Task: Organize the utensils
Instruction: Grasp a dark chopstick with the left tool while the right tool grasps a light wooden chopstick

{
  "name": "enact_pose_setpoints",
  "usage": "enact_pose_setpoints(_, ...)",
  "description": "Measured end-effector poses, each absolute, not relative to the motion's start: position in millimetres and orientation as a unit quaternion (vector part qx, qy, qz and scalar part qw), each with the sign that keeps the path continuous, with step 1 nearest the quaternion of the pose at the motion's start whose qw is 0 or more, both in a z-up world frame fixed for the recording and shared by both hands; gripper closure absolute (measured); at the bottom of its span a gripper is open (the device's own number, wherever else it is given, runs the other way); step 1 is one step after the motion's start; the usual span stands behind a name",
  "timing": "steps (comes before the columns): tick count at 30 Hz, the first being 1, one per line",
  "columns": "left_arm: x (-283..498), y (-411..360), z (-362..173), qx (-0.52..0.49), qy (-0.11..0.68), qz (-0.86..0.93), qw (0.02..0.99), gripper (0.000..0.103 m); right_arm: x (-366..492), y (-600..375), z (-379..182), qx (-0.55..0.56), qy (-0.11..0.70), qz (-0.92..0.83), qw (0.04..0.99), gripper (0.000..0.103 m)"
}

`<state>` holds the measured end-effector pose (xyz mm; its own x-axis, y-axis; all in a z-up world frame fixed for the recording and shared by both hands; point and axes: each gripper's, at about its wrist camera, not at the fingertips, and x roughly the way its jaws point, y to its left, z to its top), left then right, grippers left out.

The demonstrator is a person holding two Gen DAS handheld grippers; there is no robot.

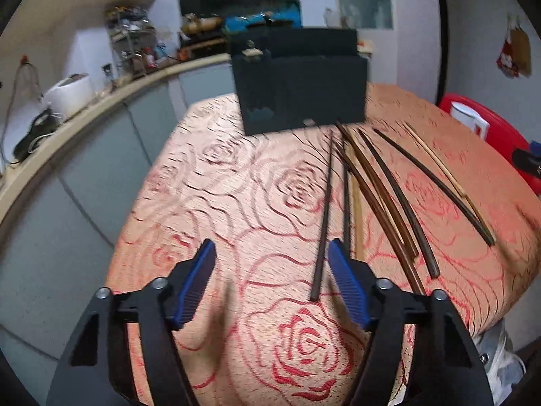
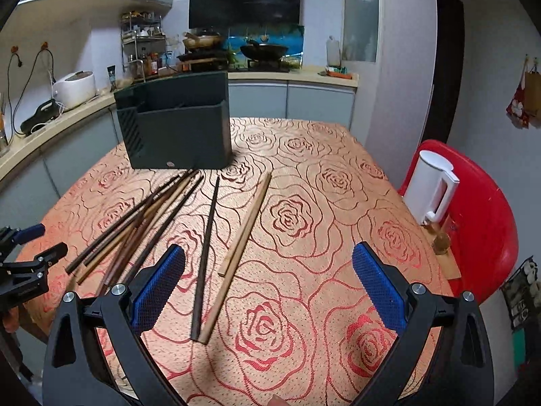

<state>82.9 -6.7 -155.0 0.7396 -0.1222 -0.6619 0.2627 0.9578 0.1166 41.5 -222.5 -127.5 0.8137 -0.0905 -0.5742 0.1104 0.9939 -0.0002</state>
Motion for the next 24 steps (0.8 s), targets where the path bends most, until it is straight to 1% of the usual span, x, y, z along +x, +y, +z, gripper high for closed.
enact_pose_setpoints(1, 83.4, -8.9, -158.3, 0.106, 0.348, -0.112, 0.925, 0.043, 43.1, -224.0, -130.0, 0.018, 0.302, -0.052, 0.952, 0.007)
enact_pose_setpoints(3, 85.2, -13.4, -163.9, 0.117, 0.354, -0.120, 0.920, 0.047, 47.2, -226.4, -134.8, 0.019, 0.308, -0.048, 0.950, 0.012)
enact_pose_setpoints(5, 90.1, -15.8, -169.0, 0.119, 0.363, -0.124, 0.916, 0.056, 51.2, -227.8, -140.0, 0.020, 0.316, -0.043, 0.948, 0.016)
enact_pose_setpoints(7, 96.1, -16.4, -174.9, 0.113, 0.376, -0.128, 0.911, 0.062, 53.1, -227.7, -143.8, 0.019, 0.322, -0.040, 0.946, 0.020)
enact_pose_setpoints(9, 98.6, -15.7, -175.5, 0.102, 0.377, -0.134, 0.911, 0.063, 55.9, -229.0, -148.4, 0.019, 0.327, -0.038, 0.944, 0.023)
enact_pose_setpoints(16, 104.5, -13.7, -175.0, 0.080, 0.385, -0.133, 0.910, 0.088, 61.0, -233.1, -163.2, 0.028, 0.348, -0.026, 0.937, 0.033)
enact_pose_setpoints(17, 104.4, -12.6, -175.1, 0.075, 0.385, -0.126, 0.911, 0.090, 61.6, -231.4, -166.9, 0.027, 0.352, -0.022, 0.935, 0.035)
enact_pose_setpoints(24, 100.0, -14.9, -174.6, 0.058, 0.385, -0.103, 0.915, 0.095, 66.0, -212.9, -184.9, 0.010, 0.384, 0.005, 0.923, 0.046)
